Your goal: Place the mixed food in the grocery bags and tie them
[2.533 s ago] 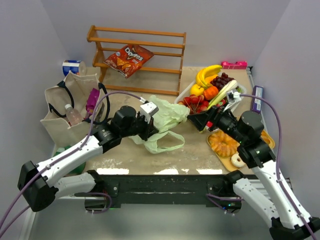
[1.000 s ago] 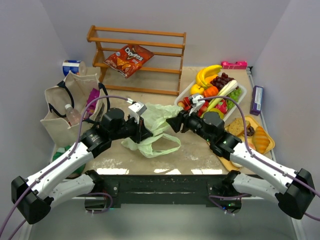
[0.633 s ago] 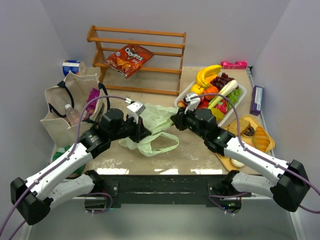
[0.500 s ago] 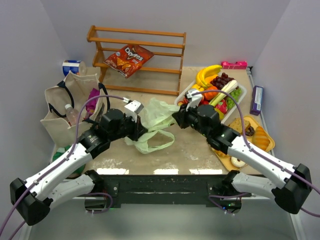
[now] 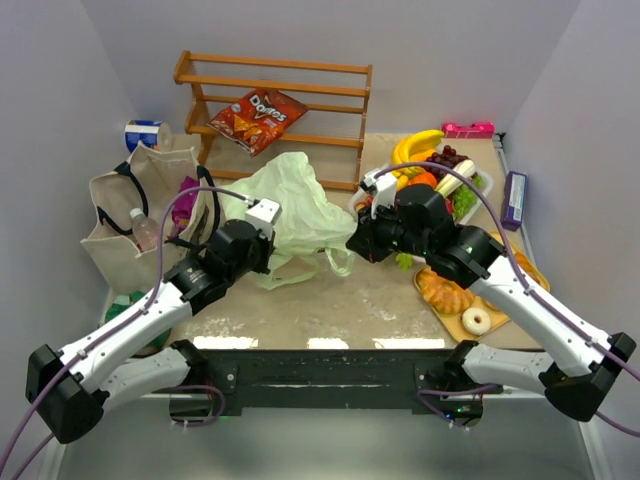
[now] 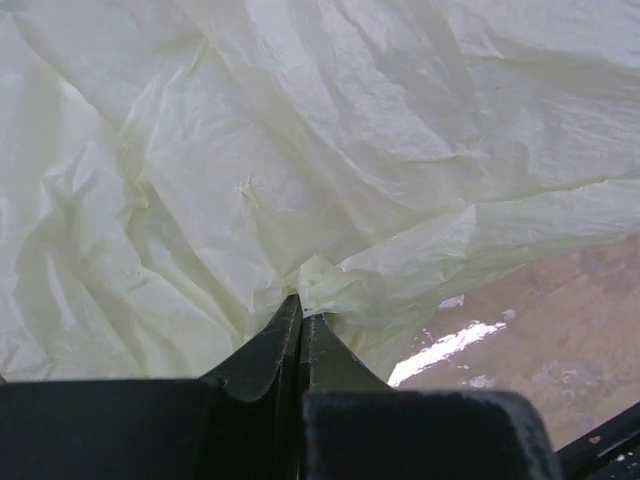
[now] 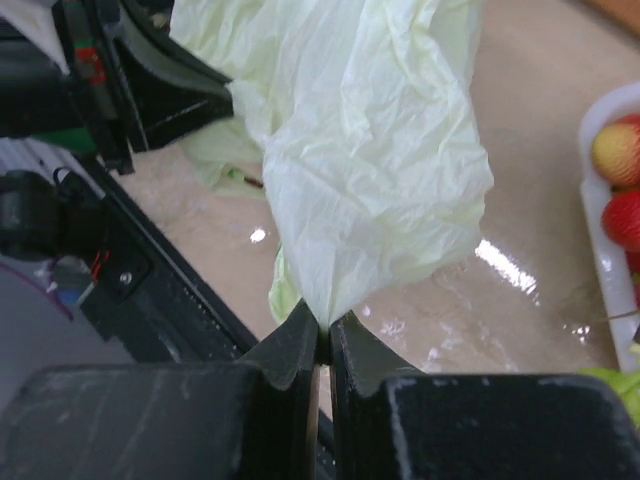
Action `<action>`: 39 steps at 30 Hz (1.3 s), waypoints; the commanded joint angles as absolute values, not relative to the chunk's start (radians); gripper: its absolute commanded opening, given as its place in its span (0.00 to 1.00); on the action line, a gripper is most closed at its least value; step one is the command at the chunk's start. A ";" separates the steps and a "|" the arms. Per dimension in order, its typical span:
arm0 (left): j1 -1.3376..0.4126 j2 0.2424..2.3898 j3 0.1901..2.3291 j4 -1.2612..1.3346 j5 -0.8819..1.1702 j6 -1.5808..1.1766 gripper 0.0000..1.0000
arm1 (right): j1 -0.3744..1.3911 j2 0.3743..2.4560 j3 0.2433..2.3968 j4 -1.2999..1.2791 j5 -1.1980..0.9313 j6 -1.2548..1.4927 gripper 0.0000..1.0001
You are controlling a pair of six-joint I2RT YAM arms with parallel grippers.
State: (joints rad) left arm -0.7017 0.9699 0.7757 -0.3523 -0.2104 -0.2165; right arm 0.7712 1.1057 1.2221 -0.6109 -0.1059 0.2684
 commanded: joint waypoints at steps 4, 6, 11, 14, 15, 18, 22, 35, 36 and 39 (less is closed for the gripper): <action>-0.687 0.966 0.755 -0.439 -0.397 -0.181 0.00 | 0.746 1.123 1.344 -0.857 0.096 0.232 0.12; -0.687 0.966 0.755 -0.437 -0.379 -0.179 0.00 | 0.744 1.131 1.356 -0.902 0.273 0.235 0.17; -0.687 0.986 0.747 -0.414 -0.304 -0.184 0.00 | 0.744 1.157 1.347 -0.907 0.434 0.227 0.32; -0.689 1.008 0.752 -0.399 -0.238 -0.202 0.00 | 0.745 1.154 1.341 -0.850 0.375 0.241 0.47; -0.689 1.014 0.758 -0.394 -0.212 -0.206 0.00 | 0.746 1.147 1.330 -0.818 0.266 0.247 0.52; -0.689 1.031 0.773 -0.380 -0.184 -0.228 0.00 | 0.744 1.097 1.221 -0.642 0.032 0.328 0.73; -0.689 1.035 0.773 -0.353 -0.164 -0.245 0.00 | 0.746 1.039 0.926 -0.326 -0.151 0.558 0.84; -0.689 1.040 0.753 -0.337 -0.138 -0.241 0.00 | 0.762 1.181 0.585 0.285 -0.155 0.791 0.93; -0.687 1.039 0.753 -0.336 -0.137 -0.242 0.00 | 0.762 1.196 0.575 0.311 -0.155 0.802 0.92; -0.687 1.040 0.753 -0.334 -0.135 -0.241 0.00 | 0.767 1.291 0.565 0.409 -0.167 0.819 0.89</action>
